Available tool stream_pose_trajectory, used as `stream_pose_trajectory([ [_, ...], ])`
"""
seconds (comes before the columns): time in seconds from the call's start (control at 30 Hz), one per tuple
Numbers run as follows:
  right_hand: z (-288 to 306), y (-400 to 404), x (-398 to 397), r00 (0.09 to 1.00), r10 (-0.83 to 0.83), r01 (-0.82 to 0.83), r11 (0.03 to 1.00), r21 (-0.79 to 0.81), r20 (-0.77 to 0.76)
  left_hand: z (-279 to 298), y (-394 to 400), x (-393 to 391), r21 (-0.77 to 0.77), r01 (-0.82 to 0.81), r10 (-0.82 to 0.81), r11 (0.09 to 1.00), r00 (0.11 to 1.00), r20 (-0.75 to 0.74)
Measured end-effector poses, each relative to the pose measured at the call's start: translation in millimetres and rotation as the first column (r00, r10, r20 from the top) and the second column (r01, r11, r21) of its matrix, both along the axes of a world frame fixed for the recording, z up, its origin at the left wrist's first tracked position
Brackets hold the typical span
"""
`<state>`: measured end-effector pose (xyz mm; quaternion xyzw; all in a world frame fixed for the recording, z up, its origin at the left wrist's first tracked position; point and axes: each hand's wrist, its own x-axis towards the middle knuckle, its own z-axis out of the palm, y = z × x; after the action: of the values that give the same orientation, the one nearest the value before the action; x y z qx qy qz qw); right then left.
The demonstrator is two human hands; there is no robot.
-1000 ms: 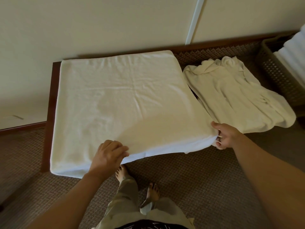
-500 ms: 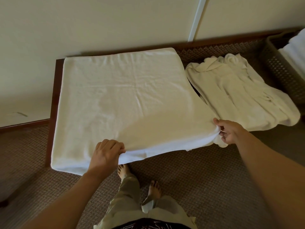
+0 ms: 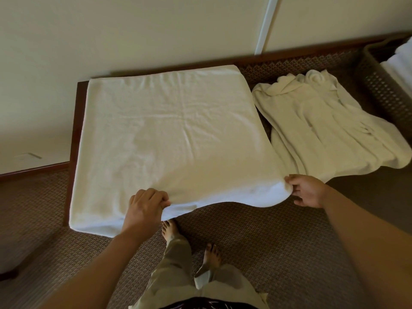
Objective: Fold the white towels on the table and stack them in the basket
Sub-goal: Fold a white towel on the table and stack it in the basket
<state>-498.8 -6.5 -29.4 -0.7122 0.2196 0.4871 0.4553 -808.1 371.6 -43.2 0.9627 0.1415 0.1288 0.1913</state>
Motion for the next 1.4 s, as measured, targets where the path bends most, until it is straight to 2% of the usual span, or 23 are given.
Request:
stream_pose_trajectory([
  [0.13,-1.5,-8.7,7.0,0.992,-0.071,0.072,0.997,-0.007,0.105,-2.8,2.0,-0.2,0.001,0.0,0.0,1.0,1.0,-0.004],
  [0.27,7.6,-16.4,6.1,0.997,0.073,-0.072,0.996,0.048,-0.023,-2.5,-1.1,-0.6,0.01,-0.014,0.014,1.0,1.0,0.003],
  [0.33,10.1,-16.3,3.4,0.978,0.189,-0.188,0.982,0.021,-0.09,-1.9,-2.3,-1.3,0.009,-0.025,0.025,1.0,1.0,0.003],
  [0.47,3.4,-13.0,4.4,0.947,0.313,-0.317,0.947,-0.053,-0.075,-2.0,-3.6,-1.6,0.016,-0.029,0.029,0.999,1.0,-0.005],
  [0.53,0.1,-12.8,7.0,0.968,0.249,-0.246,0.967,-0.072,0.032,-1.6,-3.3,-1.9,0.013,-0.026,0.026,1.0,1.0,-0.011],
  [0.57,-0.9,-14.1,8.5,0.982,0.16,-0.158,0.987,-0.037,0.096,-1.6,-3.2,-2.2,0.012,-0.024,0.024,1.0,1.0,-0.011],
  [0.67,-3.0,-21.7,8.3,0.976,-0.177,0.148,0.967,0.208,0.127,-2.0,-2.7,-1.3,0.012,-0.016,0.016,1.0,1.0,-0.009],
  [0.7,-3.7,-24.1,7.2,0.975,-0.195,0.164,0.955,0.249,0.106,-2.0,-2.3,-0.6,0.013,-0.014,0.014,1.0,1.0,-0.01],
  [0.83,-7.0,-26.6,-6.3,0.997,0.07,-0.072,0.983,0.168,0.02,-2.4,-1.9,-0.8,0.019,-0.01,0.01,1.0,1.0,-0.006],
  [0.93,-9.9,-27.3,-7.8,0.992,0.124,-0.121,0.987,0.104,-0.023,-2.8,-2.7,-0.8,0.021,-0.019,0.019,1.0,1.0,0.004],
  [1.0,-9.7,-24.9,-7.9,0.99,0.118,-0.119,0.993,0.002,0.083,-2.8,-4.0,-0.6,0.019,-0.026,0.026,0.999,1.0,0.002],
  [1.07,-10.7,-23.8,-7.2,0.958,0.048,-0.03,0.997,-0.069,0.284,-2.7,-4.4,-0.6,0.016,-0.031,0.031,0.999,0.999,0.005],
  [1.1,-10.8,-24.0,-6.7,0.942,-0.012,0.032,0.998,-0.054,0.335,-2.6,-4.5,-0.2,0.016,-0.03,0.029,0.999,1.0,0.006],
  [1.2,-11.8,-23.5,-11.7,0.966,-0.089,0.072,0.994,0.079,0.243,-2.0,-5.0,-0.9,0.017,-0.028,0.028,0.999,1.0,0.005],
  [1.3,-25.1,-21.3,-19.6,0.992,0.001,-0.011,0.997,0.08,0.129,-2.8,-5.7,-1.7,0.03,-0.029,0.028,0.999,1.0,0.013],
  [1.4,-38.0,-11.1,-23.7,0.989,-0.083,0.075,0.995,0.072,0.12,-3.2,-4.9,-1.0,0.032,-0.028,0.028,0.999,1.0,0.007],
])
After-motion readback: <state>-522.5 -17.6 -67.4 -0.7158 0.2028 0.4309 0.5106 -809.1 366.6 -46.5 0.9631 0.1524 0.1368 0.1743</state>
